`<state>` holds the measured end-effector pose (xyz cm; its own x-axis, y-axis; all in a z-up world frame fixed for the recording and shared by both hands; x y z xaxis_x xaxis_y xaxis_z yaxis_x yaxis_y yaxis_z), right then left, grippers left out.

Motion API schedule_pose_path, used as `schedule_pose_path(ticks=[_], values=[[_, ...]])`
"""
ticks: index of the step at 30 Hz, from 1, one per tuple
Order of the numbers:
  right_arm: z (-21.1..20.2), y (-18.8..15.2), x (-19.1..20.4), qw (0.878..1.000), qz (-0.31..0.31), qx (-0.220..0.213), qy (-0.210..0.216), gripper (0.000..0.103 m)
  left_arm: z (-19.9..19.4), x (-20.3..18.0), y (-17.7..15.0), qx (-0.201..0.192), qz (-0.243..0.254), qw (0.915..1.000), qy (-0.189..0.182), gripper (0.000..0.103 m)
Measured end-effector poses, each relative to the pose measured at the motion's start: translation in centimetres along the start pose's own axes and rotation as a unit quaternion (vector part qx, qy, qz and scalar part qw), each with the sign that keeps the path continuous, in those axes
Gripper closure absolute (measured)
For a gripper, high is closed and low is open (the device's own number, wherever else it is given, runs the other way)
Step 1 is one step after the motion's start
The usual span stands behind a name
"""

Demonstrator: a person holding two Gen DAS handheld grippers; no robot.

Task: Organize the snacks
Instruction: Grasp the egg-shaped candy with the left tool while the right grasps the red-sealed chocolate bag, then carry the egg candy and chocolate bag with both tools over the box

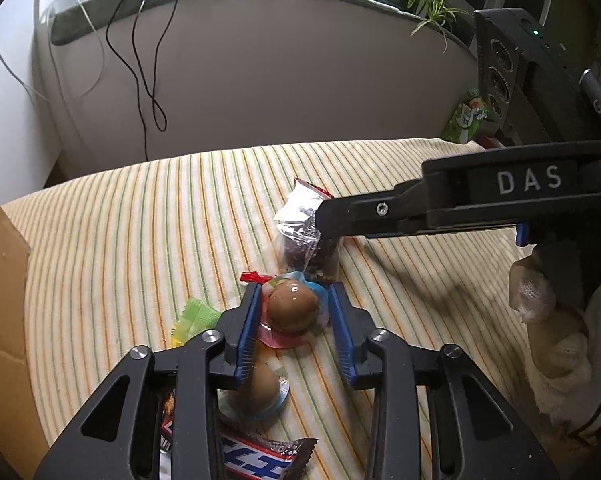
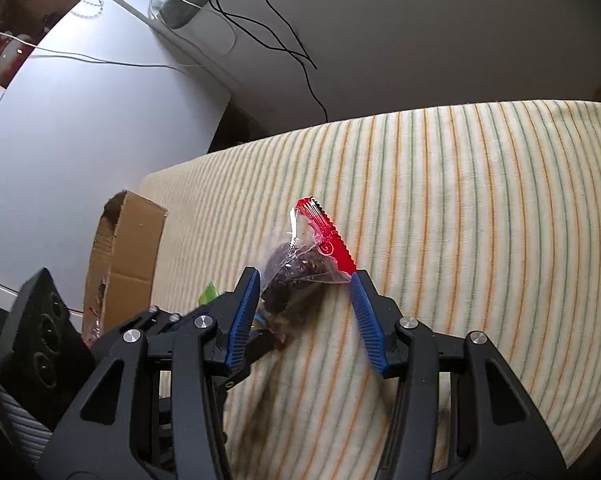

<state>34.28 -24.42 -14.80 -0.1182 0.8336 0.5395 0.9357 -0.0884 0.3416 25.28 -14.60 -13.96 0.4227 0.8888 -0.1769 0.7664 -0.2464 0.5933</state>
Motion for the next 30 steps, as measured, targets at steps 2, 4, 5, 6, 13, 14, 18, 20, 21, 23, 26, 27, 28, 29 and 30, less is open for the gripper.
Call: schedule_pose_path(ticks=[2, 4, 5, 6, 13, 14, 18, 20, 21, 23, 26, 27, 28, 29, 30], values=[[-0.1, 0.0, 0.0, 1.000, 0.008, -0.001, 0.004, 0.052, 0.2, 0.1, 0.0, -0.001, 0.001, 1.0000, 0.000, 0.073], [-0.6, -0.1, -0.7, 1.000, 0.026, -0.003, 0.012, 0.052, 0.3, 0.1, 0.0, 0.000, 0.000, 1.0000, -0.003, 0.073], [-0.8, -0.2, -1.0, 0.999, 0.033, -0.003, 0.016, 0.052, 0.3, 0.2, -0.1, -0.001, -0.001, 1.0000, -0.005, 0.073], [-0.9, -0.2, -1.1, 0.999, 0.036, -0.003, 0.017, 0.052, 0.3, 0.2, -0.2, -0.002, -0.001, 1.0000, -0.006, 0.073], [-0.2, 0.4, -0.8, 0.999, 0.052, 0.000, 0.017, 0.038, -0.1, 0.7, -0.6, -0.001, -0.004, 1.0000, -0.009, 0.079], [-0.1, 0.6, -0.6, 0.999, 0.049, 0.001, 0.015, 0.037, -0.2, 0.7, -0.6, -0.001, -0.005, 0.9999, -0.009, 0.079], [1.1, 1.0, 0.7, 0.999, 0.026, 0.005, -0.019, 0.037, -0.3, 0.8, -0.9, -0.002, -0.008, 0.9999, -0.010, 0.079], [1.9, 1.1, 0.8, 0.999, 0.014, 0.013, -0.036, 0.037, -0.5, 0.9, -0.9, -0.001, -0.013, 0.9999, -0.009, 0.079], [2.1, 1.1, 0.9, 0.999, 0.008, 0.013, -0.039, 0.037, -0.5, 1.0, -0.9, 0.000, -0.016, 0.9998, -0.008, 0.079], [2.4, 1.3, 1.5, 0.998, -0.012, 0.014, -0.054, 0.044, -0.9, 1.3, -1.2, 0.000, -0.022, 0.9997, -0.008, 0.079], [2.7, 1.3, 2.0, 0.998, -0.028, 0.023, -0.042, 0.062, -1.4, 1.9, -1.7, -0.002, -0.030, 0.9995, -0.008, 0.079], [2.8, 1.2, 2.1, 0.998, -0.032, 0.026, -0.041, 0.064, -1.5, 1.9, -1.8, -0.003, -0.031, 0.9995, -0.008, 0.079], [2.8, 1.2, 2.3, 0.998, -0.038, 0.026, -0.041, 0.064, -1.6, 1.9, -1.8, -0.003, -0.033, 0.9994, -0.008, 0.079], [2.8, 1.2, 2.6, 0.998, -0.046, 0.026, -0.038, 0.066, -1.8, 1.9, -1.9, -0.004, -0.035, 0.9994, -0.009, 0.079], [2.8, 1.1, 2.7, 0.998, -0.050, 0.027, -0.038, 0.066, -2.0, 2.0, -1.9, -0.005, -0.036, 0.9993, -0.010, 0.079]])
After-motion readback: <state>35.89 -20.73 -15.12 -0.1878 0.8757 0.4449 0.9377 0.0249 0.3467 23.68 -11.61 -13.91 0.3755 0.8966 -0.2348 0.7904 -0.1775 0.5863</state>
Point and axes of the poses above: each gripper's, at about its wrist camera, not at the fingertips, and z roughly the way its jaws point, x to its left, y to its top, the point moved 3 cm from there along z, roughly the way its jaws point, and after that the axes turned 1 degree about x, right-handed, at the moved point
